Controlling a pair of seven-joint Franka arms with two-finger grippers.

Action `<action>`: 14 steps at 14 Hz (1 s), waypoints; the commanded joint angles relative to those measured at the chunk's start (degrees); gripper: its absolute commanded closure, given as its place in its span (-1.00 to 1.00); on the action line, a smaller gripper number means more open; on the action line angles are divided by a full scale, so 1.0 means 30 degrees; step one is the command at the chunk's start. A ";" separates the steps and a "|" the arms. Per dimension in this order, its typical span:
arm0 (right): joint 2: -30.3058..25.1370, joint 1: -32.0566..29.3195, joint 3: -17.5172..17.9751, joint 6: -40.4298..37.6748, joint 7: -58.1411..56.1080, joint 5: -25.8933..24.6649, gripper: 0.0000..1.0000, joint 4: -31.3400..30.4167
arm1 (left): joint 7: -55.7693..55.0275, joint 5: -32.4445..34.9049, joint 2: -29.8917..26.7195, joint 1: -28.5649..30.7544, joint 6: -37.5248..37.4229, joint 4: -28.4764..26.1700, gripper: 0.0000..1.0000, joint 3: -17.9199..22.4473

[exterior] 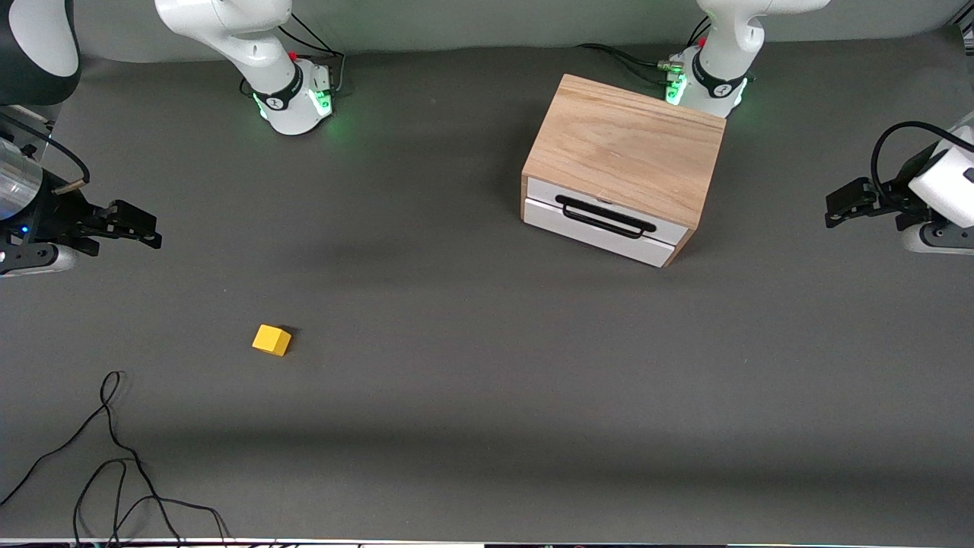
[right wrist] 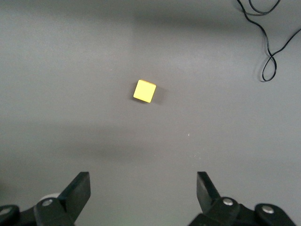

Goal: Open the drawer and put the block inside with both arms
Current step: 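Move the left gripper toward the drawer handle of the wooden box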

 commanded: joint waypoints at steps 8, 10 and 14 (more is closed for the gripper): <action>0.1023 0.0047 -0.0109 0.0226 -0.0346 0.0612 -1.00 0.0574 | -0.0277 -0.0188 -0.0032 -0.0330 0.0143 -0.0058 -1.00 0.0188; 0.1170 0.0047 -0.0138 0.0434 -0.0288 0.0612 -1.00 0.0545 | -0.2784 -0.0393 0.0143 -0.0768 0.0143 0.0087 -1.00 -0.0190; 0.1492 0.0047 -0.0138 0.0493 -0.0200 0.0642 -1.00 0.0486 | -0.8611 -0.0394 0.0437 -0.2349 0.0085 0.0440 -1.00 -0.1449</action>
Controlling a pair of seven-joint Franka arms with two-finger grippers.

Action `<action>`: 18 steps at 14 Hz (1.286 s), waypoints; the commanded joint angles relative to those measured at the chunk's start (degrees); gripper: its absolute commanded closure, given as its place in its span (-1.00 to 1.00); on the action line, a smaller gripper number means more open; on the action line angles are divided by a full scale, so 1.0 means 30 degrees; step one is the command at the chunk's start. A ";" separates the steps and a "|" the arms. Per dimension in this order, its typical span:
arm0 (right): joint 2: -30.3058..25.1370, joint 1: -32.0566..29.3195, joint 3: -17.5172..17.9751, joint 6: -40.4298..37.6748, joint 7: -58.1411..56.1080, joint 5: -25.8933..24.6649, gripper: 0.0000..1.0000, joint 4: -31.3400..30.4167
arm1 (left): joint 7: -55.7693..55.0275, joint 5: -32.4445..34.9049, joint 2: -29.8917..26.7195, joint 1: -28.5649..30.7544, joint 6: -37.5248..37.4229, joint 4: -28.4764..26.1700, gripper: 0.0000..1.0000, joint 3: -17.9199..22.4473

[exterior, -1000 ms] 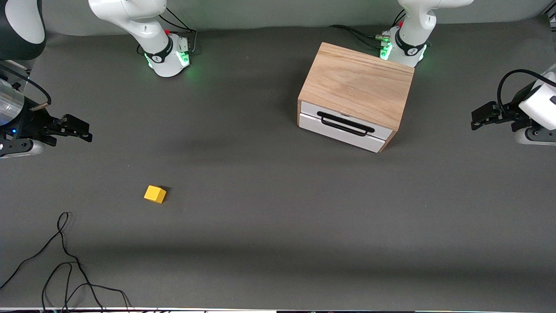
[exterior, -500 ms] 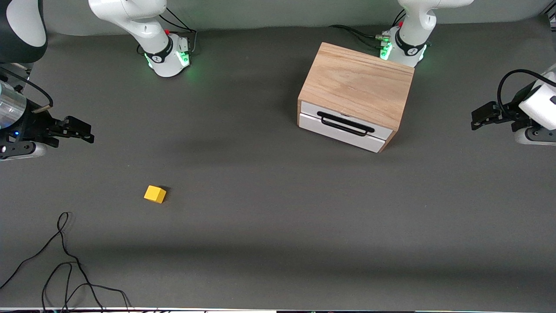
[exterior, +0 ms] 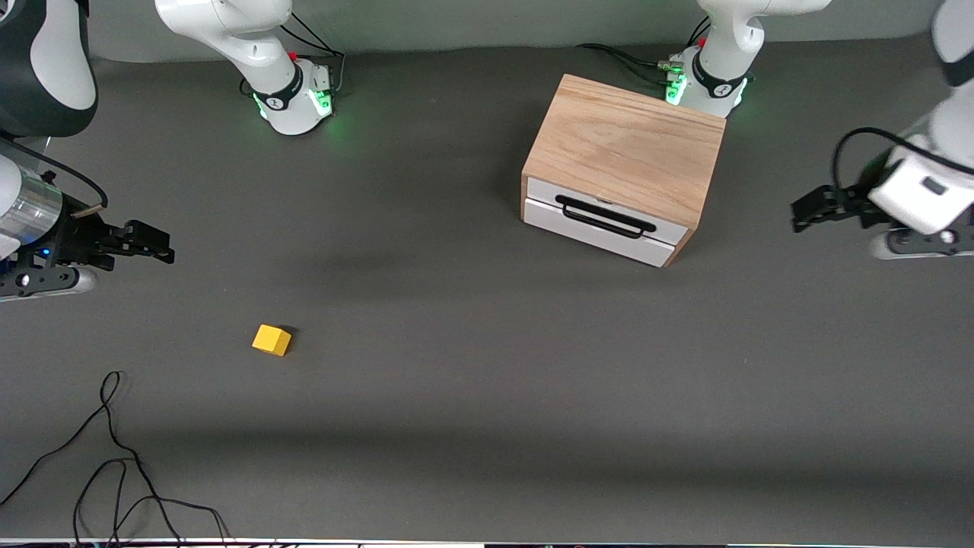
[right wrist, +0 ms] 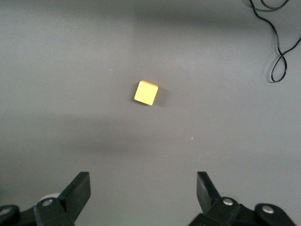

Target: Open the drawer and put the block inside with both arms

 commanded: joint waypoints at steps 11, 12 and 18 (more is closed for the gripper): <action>0.1133 -0.0013 -0.0226 0.0710 -0.0405 0.0391 -1.00 0.0515 | -2.5996 -0.0384 0.3683 -0.3776 0.0138 0.3044 -1.00 -0.4698; 0.1133 0.0016 -0.0226 0.0710 -0.0434 0.0362 -1.00 0.0487 | -2.7173 -0.0413 0.3918 -0.4127 0.0196 0.3160 -1.00 -0.4698; 0.1630 0.0016 -0.0226 0.0710 -0.0347 0.0391 -1.00 0.0369 | -3.0145 -0.0355 0.4768 -0.4598 0.0022 0.3162 -1.00 -0.4698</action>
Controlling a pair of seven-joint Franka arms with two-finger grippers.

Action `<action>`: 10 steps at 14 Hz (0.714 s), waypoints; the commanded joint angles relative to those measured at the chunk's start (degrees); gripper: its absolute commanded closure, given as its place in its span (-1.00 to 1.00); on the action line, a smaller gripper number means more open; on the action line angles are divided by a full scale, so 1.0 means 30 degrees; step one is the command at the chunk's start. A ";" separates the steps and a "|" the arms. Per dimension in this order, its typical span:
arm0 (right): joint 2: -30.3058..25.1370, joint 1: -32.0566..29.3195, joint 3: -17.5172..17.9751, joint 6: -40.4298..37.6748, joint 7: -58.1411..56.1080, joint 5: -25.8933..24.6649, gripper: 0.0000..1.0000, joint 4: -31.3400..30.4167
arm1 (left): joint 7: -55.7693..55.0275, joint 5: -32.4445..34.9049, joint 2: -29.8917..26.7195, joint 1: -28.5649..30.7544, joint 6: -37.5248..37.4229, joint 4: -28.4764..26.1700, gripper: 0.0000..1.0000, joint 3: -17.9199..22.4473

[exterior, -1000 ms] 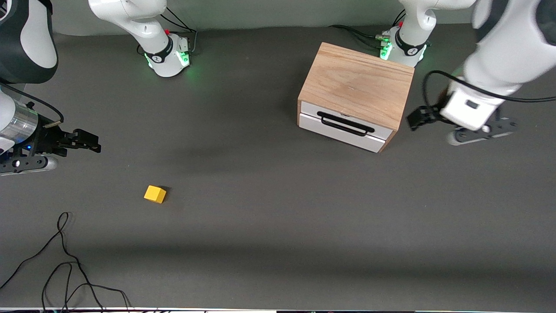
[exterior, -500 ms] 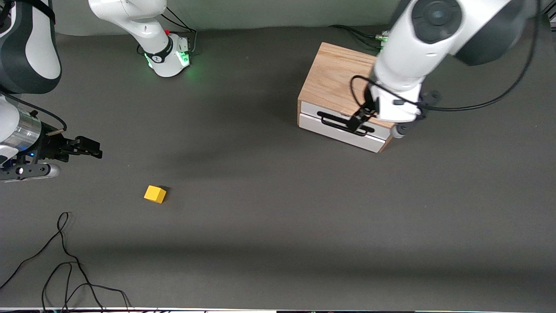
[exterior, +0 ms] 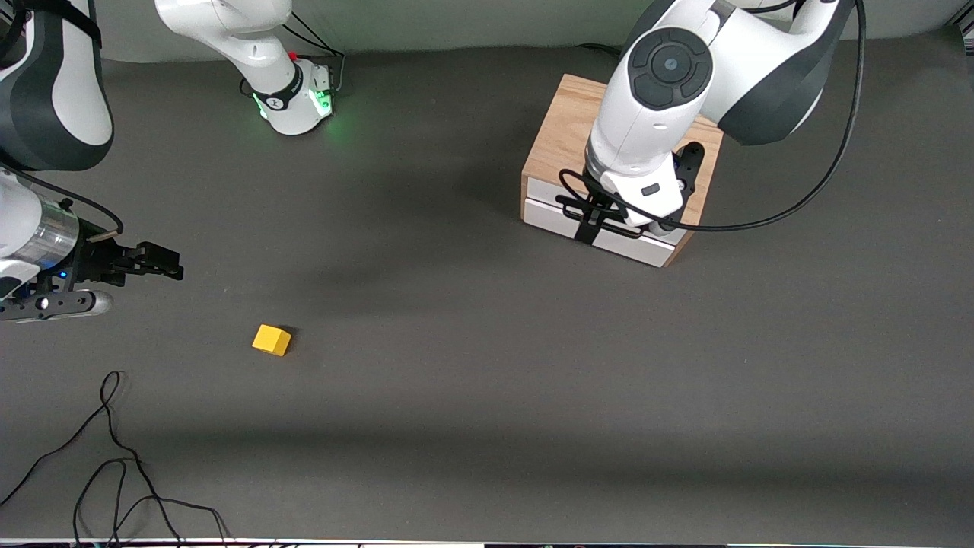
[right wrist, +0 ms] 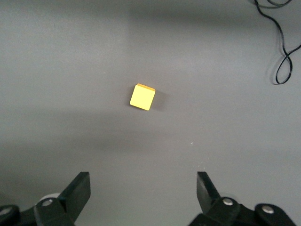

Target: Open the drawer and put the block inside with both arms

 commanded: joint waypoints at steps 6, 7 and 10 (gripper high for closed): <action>0.0725 0.0094 -0.0112 -0.0003 -0.0375 0.0388 -1.00 0.0402 | 0.0246 -0.0050 0.0875 -0.0376 -0.2764 0.0330 -1.00 0.0135; 0.0754 0.0066 -0.0112 0.0200 -0.0433 0.0388 -1.00 0.0402 | 0.0246 -0.0021 0.0964 -0.0376 -0.2735 0.0213 -1.00 0.0135; 0.0959 0.0095 -0.0112 0.0378 -0.0434 0.0388 -1.00 0.0401 | 0.0275 0.0184 0.1607 -0.0347 -0.1305 -0.0809 -1.00 0.0164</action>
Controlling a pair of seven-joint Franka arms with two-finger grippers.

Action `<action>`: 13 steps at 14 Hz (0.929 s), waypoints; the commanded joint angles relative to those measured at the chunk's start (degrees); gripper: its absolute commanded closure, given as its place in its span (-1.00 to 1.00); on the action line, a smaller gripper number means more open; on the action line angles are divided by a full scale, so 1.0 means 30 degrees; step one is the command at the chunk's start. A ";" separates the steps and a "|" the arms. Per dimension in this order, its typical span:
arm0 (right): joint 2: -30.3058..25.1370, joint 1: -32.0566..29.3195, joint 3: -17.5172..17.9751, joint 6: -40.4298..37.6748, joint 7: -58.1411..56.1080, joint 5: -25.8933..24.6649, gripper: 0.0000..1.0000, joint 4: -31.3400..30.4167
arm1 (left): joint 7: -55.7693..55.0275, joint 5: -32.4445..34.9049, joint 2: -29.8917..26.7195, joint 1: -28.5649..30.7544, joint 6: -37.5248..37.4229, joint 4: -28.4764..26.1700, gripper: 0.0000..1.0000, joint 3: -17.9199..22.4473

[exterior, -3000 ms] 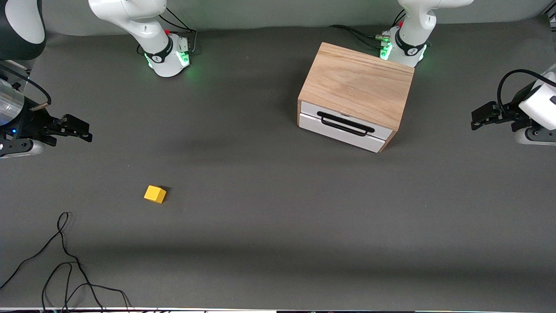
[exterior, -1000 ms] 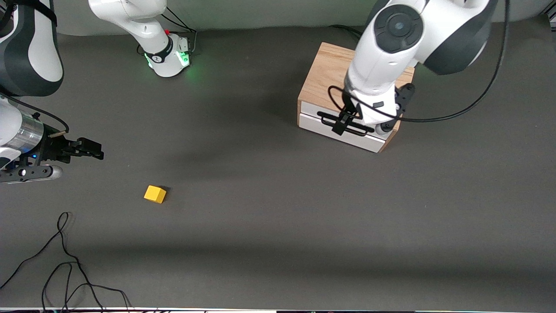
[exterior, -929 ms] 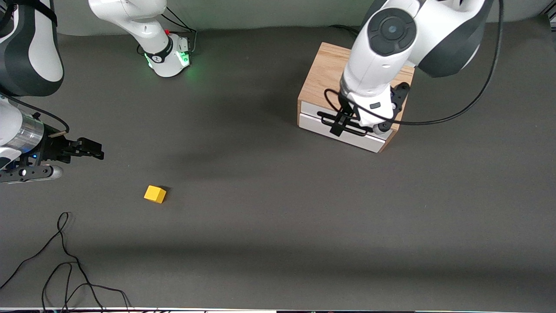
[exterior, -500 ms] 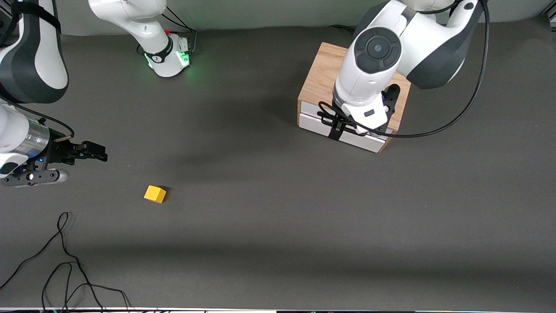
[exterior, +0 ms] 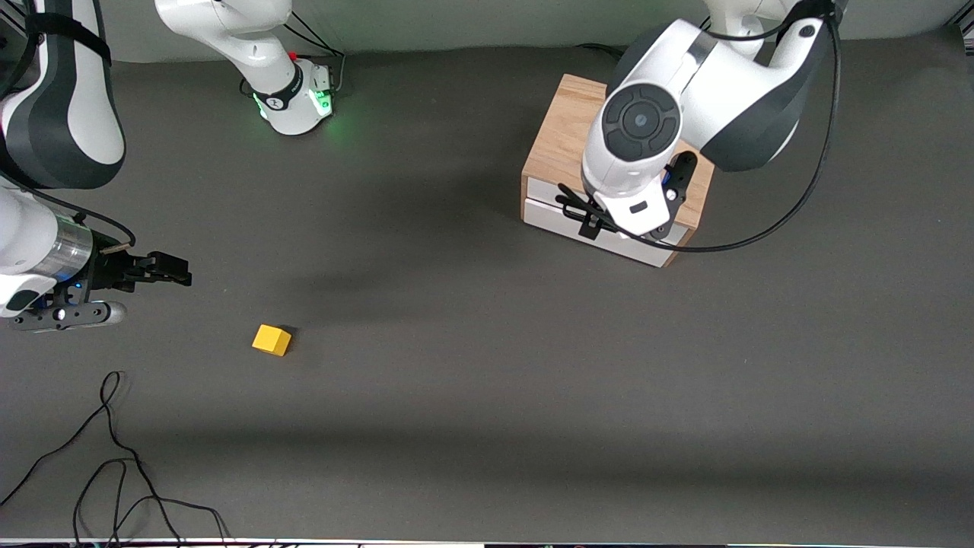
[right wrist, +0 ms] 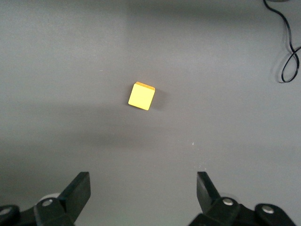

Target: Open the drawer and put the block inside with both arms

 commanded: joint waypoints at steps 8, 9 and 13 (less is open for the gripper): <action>0.0484 0.0094 -0.0114 0.0292 -0.0434 0.0358 -1.00 0.0342 | 0.0172 0.1201 0.0606 -0.0036 0.4581 -0.4038 -1.00 0.0162; 0.0485 0.0094 -0.0114 0.0321 -0.0434 0.0358 -1.00 0.0342 | 0.0172 0.1231 0.0606 -0.0037 0.5165 -0.4506 -1.00 0.0191; 0.0485 0.0094 -0.0114 0.0409 -0.0434 0.0358 -1.00 0.0225 | 0.0143 0.1464 0.0927 -0.0066 0.6137 -0.5125 -1.00 0.0191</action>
